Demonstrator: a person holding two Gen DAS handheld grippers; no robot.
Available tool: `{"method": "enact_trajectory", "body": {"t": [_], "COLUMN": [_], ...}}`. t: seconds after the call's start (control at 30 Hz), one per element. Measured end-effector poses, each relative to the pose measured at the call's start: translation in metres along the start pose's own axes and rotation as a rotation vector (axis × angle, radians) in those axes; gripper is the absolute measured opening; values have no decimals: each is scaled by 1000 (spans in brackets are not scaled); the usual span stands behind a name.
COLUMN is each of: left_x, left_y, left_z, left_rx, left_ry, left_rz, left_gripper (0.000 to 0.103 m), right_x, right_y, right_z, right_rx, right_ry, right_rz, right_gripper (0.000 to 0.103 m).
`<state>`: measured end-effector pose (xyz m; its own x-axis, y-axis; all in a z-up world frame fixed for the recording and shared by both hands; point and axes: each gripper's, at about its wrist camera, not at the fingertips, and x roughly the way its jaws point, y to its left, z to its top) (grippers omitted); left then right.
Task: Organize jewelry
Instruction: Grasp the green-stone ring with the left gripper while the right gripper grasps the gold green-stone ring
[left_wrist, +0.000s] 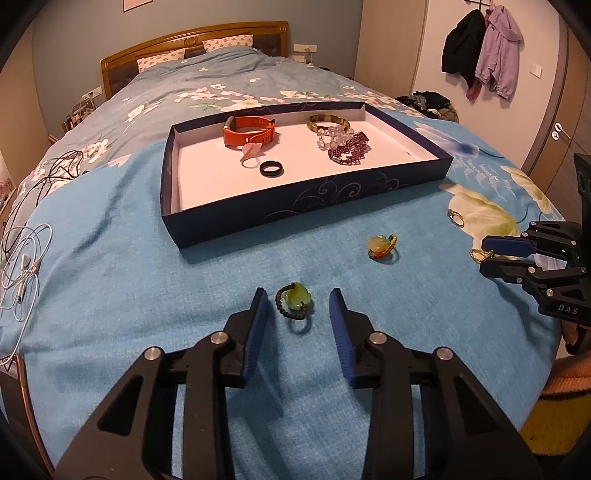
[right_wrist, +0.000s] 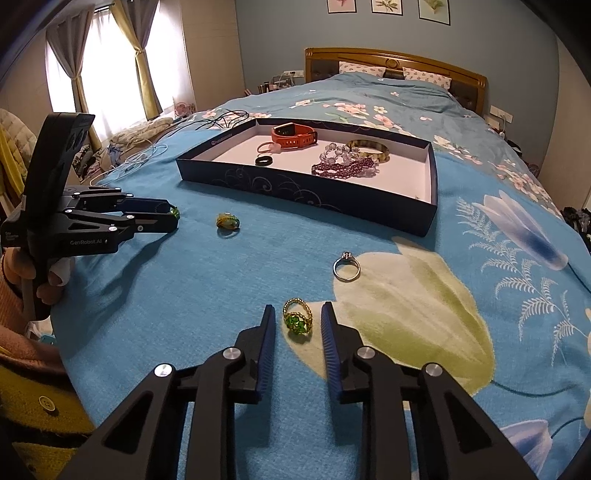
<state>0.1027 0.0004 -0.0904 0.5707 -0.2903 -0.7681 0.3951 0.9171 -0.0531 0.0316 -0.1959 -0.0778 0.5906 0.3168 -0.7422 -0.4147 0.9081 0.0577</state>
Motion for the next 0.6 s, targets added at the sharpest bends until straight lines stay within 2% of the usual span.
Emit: {"method": "enact_trajectory", "body": {"t": [0.1, 0.3, 0.6], "left_x": [0, 0, -1], "left_y": [0, 2, 0], "left_z": [0, 0, -1], "left_rx": [0, -4, 7], "left_ry": [0, 0, -6], "left_rz": [2, 8, 21], "left_gripper": [31, 19, 15], "right_x": [0, 0, -1], "right_y": [1, 2, 3], "right_z": [0, 0, 0], "right_rx": [0, -4, -2], "right_ry": [0, 1, 0], "right_rz": [2, 5, 7], "right_gripper": [18, 13, 11]}}
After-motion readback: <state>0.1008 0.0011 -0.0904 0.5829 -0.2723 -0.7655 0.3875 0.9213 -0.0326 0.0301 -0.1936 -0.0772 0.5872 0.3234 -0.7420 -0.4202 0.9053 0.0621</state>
